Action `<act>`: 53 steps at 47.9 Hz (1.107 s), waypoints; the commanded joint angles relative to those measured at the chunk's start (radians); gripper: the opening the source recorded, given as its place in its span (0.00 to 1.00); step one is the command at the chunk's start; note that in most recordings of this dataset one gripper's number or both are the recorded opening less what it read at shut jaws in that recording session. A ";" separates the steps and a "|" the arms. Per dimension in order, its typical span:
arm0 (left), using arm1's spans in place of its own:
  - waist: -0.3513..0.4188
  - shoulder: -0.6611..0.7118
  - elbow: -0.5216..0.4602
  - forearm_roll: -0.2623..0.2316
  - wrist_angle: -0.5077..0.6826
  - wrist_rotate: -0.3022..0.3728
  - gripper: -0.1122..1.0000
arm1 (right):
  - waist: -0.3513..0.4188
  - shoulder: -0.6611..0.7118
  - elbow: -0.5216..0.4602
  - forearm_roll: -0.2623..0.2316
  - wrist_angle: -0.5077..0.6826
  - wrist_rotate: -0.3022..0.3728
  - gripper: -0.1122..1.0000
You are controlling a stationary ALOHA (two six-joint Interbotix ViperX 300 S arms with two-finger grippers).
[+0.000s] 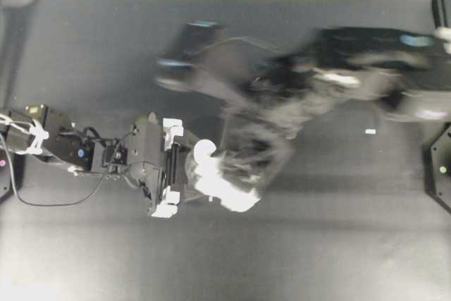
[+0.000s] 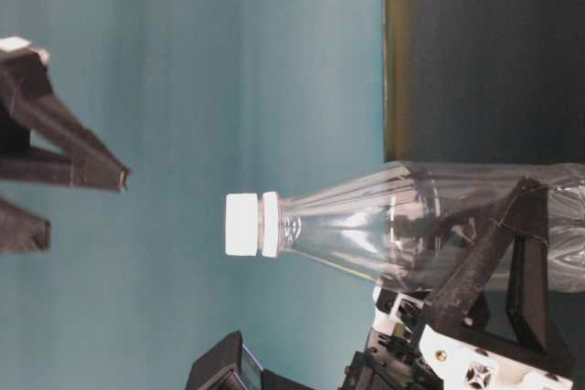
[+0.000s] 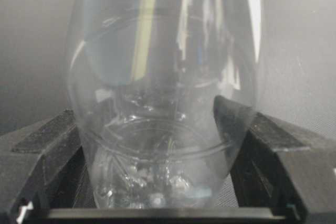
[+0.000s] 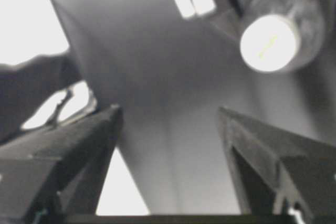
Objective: Open the bottle cap by holding the bottle with the left arm and twisting the cap with the right arm.
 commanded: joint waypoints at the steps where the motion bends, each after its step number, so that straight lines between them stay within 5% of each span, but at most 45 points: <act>1: -0.006 0.012 0.005 0.003 0.020 0.002 0.83 | -0.031 0.048 -0.089 -0.023 0.074 0.055 0.71; 14: -0.006 0.014 0.012 0.003 0.021 0.002 0.83 | -0.032 0.095 -0.127 -0.124 0.049 0.258 0.71; 53: -0.008 0.014 0.014 0.003 0.021 -0.005 0.83 | 0.005 0.143 -0.077 -0.216 0.051 0.287 0.71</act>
